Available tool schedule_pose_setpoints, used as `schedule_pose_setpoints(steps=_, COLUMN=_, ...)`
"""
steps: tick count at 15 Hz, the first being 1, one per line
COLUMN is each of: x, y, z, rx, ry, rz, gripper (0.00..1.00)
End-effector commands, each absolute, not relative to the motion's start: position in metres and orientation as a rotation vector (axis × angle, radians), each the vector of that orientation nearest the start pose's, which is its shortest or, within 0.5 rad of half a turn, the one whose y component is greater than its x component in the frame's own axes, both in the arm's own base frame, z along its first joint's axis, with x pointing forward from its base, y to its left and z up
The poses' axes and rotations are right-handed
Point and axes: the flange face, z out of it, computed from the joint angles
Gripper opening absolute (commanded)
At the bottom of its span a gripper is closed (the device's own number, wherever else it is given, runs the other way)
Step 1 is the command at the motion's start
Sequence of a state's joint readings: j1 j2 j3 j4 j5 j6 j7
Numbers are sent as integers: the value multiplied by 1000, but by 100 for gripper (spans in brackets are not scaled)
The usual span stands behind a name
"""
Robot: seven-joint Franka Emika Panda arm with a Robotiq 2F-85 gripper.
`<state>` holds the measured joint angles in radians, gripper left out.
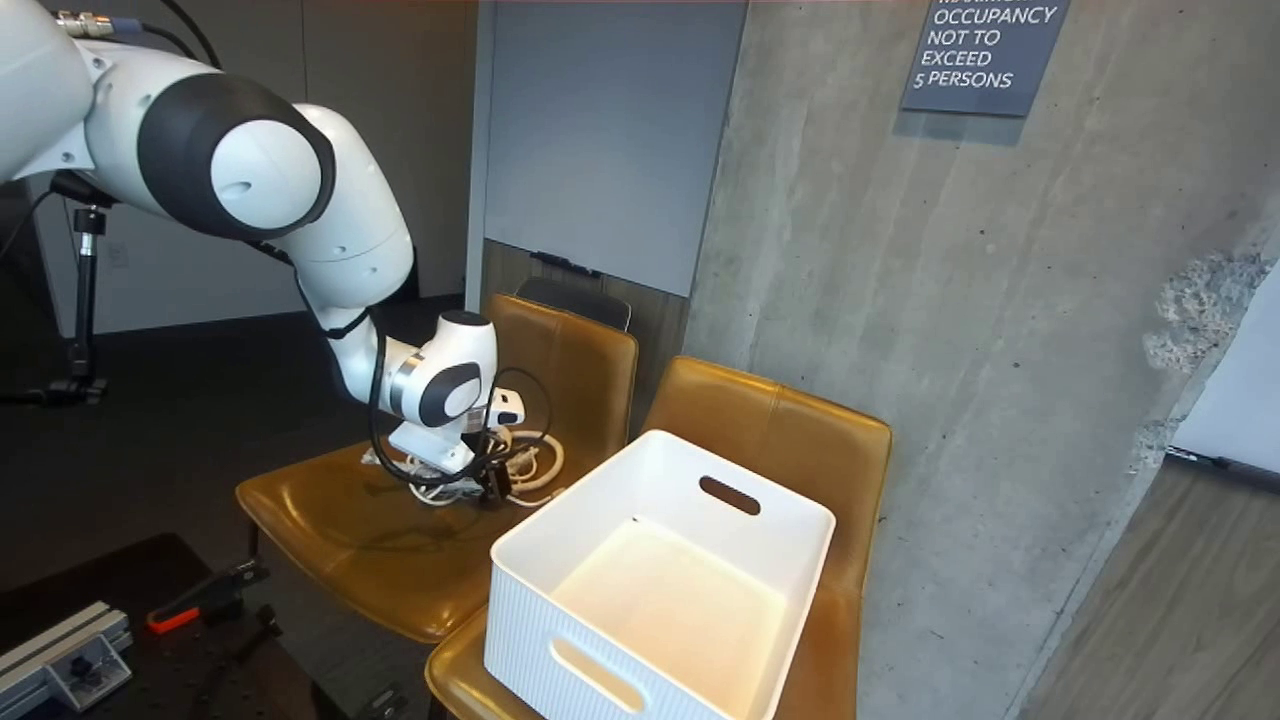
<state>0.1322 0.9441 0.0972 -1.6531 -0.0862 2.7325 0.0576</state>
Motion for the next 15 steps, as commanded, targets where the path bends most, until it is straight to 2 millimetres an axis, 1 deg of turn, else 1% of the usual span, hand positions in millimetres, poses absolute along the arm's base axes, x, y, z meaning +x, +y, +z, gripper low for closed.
schedule_pose_setpoints(steps=1, x=674, y=153, z=57, rx=-3040, ry=-304, rz=-157, gripper=59)
schedule_pose_setpoints(steps=2, x=676, y=152, z=57, rx=-3041, ry=-304, rz=-146, gripper=50)
schedule_pose_setpoints(steps=5, x=682, y=150, z=58, rx=-3040, ry=-306, rz=-126, gripper=28)
schedule_pose_setpoints(steps=8, x=684, y=142, z=70, rx=-3040, ry=-304, rz=-126, gripper=6)
schedule_pose_setpoints(steps=9, x=685, y=135, z=82, rx=-3044, ry=-298, rz=-134, gripper=1)
schedule_pose_setpoints(steps=11, x=687, y=118, z=114, rx=-3065, ry=-302, rz=-159, gripper=0)
schedule_pose_setpoints(steps=12, x=688, y=107, z=133, rx=-3081, ry=-305, rz=-170, gripper=0)
schedule_pose_setpoints(steps=13, x=689, y=95, z=156, rx=-3098, ry=-307, rz=-187, gripper=0)
schedule_pose_setpoints(steps=14, x=689, y=86, z=171, rx=-3112, ry=-309, rz=-202, gripper=0)
schedule_pose_setpoints(steps=15, x=691, y=77, z=191, rx=-3127, ry=-313, rz=-222, gripper=0)
